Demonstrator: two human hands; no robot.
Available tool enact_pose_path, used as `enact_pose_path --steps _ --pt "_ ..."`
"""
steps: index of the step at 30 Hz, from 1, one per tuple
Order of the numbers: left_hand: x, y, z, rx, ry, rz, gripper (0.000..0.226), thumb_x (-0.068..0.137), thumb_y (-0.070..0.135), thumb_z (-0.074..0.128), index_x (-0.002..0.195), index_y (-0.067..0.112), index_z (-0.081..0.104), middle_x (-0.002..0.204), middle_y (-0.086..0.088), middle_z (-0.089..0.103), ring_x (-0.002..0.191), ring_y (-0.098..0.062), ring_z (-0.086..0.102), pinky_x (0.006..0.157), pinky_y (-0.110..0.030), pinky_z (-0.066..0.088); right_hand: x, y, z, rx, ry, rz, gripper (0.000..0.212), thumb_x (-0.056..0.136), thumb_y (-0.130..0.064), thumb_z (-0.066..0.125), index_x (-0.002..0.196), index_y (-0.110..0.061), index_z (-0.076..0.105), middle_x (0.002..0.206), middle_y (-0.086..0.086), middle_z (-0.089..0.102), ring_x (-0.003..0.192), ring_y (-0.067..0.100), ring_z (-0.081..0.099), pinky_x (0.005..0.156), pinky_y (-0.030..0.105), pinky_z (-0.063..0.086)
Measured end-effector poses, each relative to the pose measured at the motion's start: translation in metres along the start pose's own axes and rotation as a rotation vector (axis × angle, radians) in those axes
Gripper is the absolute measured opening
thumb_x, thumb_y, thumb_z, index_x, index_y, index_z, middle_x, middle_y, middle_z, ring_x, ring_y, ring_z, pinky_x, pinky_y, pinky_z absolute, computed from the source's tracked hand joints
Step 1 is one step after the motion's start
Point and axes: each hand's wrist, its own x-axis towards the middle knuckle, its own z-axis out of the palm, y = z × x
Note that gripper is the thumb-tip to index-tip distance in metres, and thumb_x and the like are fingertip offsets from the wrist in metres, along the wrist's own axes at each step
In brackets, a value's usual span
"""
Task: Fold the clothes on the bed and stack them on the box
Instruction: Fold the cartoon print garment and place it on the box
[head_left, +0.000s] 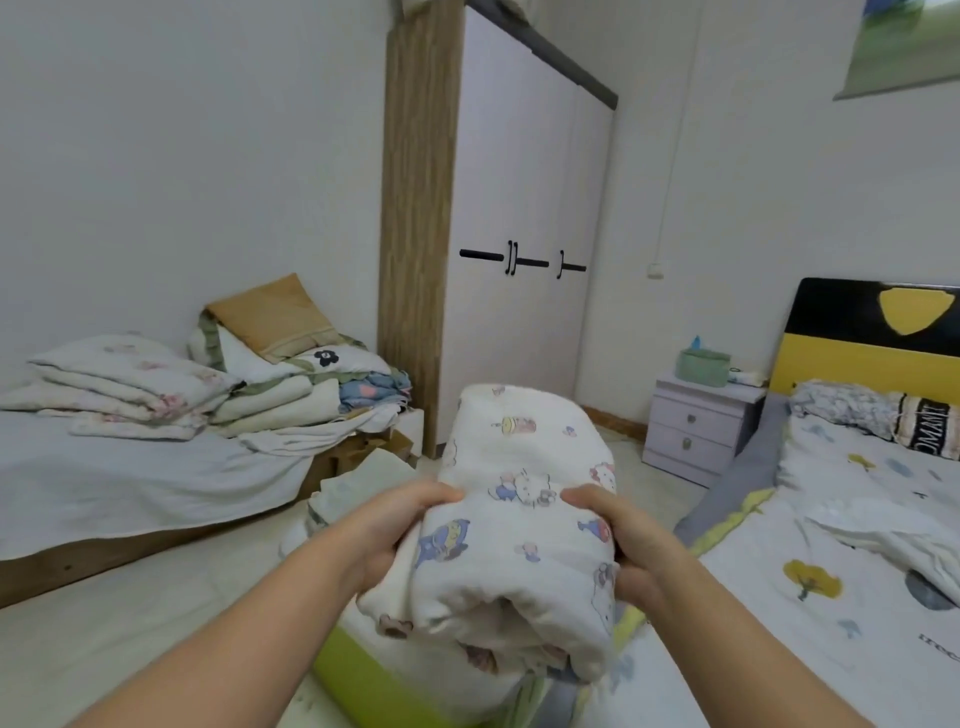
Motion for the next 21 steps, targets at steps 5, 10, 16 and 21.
enact_pose_path --steps 5,10,16,21 --pt "0.081 0.068 -0.028 0.134 0.098 0.071 0.023 0.079 0.019 0.062 0.097 0.004 0.066 0.079 -0.014 0.072 0.062 -0.026 0.068 0.064 -0.033 0.057 0.103 -0.043 0.007 0.081 -0.016 -0.115 0.05 0.066 -0.008 0.062 0.117 -0.006 0.06 0.119 0.018 0.064 0.103 0.034 0.062 0.085 0.043 0.053" --pt "0.171 0.087 -0.061 0.254 0.146 0.123 0.021 0.09 0.024 0.052 0.089 0.008 0.065 0.073 -0.007 0.073 0.06 -0.019 0.069 0.057 -0.027 0.057 0.209 -0.042 -0.002 0.152 -0.057 -0.178 0.028 0.085 -0.008 0.052 0.112 -0.007 0.06 0.127 0.017 0.059 0.111 0.034 0.058 0.091 0.044 0.049" --pt "0.273 0.036 -0.11 0.353 0.159 0.01 0.025 0.09 0.025 0.055 0.106 0.009 0.064 0.095 -0.009 0.071 0.078 -0.022 0.068 0.074 -0.031 0.055 0.307 0.022 -0.033 0.202 0.037 -0.101 0.027 0.082 -0.008 0.057 0.109 -0.009 0.063 0.113 0.017 0.066 0.1 0.034 0.063 0.089 0.047 0.051" --pt "0.331 -0.022 -0.127 1.011 0.2 0.112 0.019 0.093 0.029 0.056 0.104 0.015 0.061 0.098 0.003 0.061 0.095 -0.015 0.053 0.078 -0.024 0.041 0.349 0.089 -0.074 -0.04 0.239 -0.042 0.041 0.079 -0.015 0.066 0.118 -0.005 0.059 0.099 0.011 0.068 0.089 0.027 0.066 0.081 0.039 0.055"
